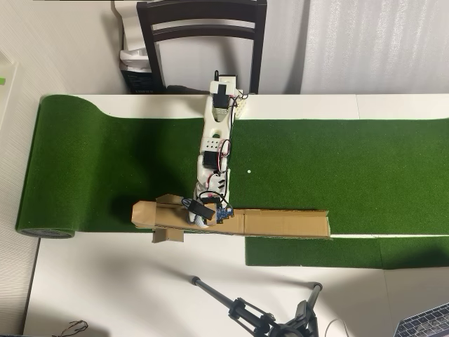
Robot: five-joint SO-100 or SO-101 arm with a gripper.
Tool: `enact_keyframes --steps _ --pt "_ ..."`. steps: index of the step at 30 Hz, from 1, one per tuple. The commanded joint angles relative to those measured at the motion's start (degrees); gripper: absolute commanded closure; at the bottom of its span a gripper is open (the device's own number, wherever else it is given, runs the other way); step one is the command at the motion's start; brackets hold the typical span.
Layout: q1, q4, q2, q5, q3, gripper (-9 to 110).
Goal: Pick up the golf ball and place it on the gray mark at the back.
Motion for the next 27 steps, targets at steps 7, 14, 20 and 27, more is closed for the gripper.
enact_keyframes --steps 7,14,20,27 --pt "2.64 -1.32 2.37 -0.97 -5.45 77" --pt "3.43 1.32 2.37 -0.97 -5.45 77" --pt "3.52 1.32 2.37 -0.97 -5.45 77" --pt "3.52 1.32 2.37 -0.97 -5.45 76"
